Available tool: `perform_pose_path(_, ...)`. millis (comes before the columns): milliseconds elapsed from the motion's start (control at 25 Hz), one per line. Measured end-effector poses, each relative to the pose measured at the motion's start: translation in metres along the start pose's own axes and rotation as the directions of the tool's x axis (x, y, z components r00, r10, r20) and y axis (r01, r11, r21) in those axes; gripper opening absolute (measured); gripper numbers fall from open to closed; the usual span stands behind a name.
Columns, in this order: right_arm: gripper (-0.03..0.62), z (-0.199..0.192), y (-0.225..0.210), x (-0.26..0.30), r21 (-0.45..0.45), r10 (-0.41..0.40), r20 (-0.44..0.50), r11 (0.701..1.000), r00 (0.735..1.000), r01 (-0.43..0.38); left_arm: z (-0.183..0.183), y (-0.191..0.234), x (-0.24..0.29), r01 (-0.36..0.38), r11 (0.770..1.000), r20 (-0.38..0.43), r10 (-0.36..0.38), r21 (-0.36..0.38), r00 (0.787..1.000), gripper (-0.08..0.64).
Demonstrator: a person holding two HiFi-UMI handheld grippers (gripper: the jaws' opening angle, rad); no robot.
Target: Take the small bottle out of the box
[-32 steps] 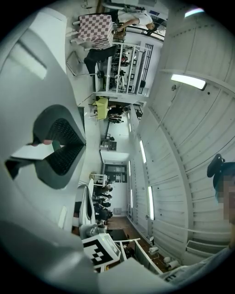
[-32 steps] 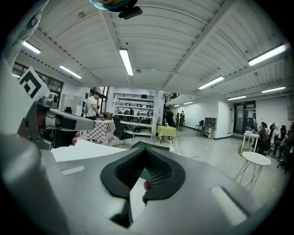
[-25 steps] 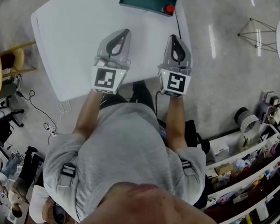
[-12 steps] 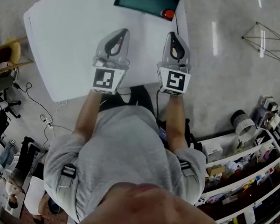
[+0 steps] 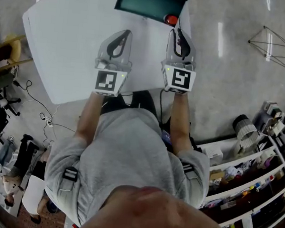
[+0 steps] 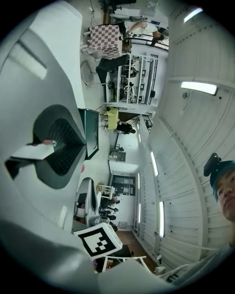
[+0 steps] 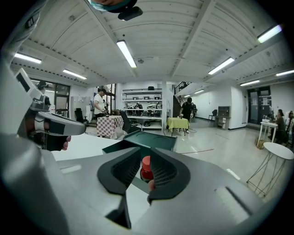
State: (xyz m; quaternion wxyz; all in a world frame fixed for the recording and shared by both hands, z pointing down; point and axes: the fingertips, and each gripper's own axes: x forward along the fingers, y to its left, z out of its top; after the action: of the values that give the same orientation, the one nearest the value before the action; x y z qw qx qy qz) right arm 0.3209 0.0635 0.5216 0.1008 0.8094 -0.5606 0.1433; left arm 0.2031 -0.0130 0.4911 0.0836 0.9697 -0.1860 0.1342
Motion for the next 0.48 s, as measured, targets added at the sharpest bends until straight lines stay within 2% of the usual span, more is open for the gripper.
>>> perform_pose_path(360, 0.158, -0.012, -0.002, 0.034, 0.008, 0.047, -0.03, 0.999, 0.998, -0.047, -0.014, 0.01, 0.005, -0.021, 1.0, -0.039, 0.02, -0.011, 0.999, 0.012)
perform_pose_path(480, 0.172, -0.017, -0.002, 0.04, 0.009, 0.056, -0.05, 0.998, 0.997, -0.056, -0.015, 0.011, 0.006, -0.029, 0.999, -0.045, 0.028, -0.014, 0.999, 0.012)
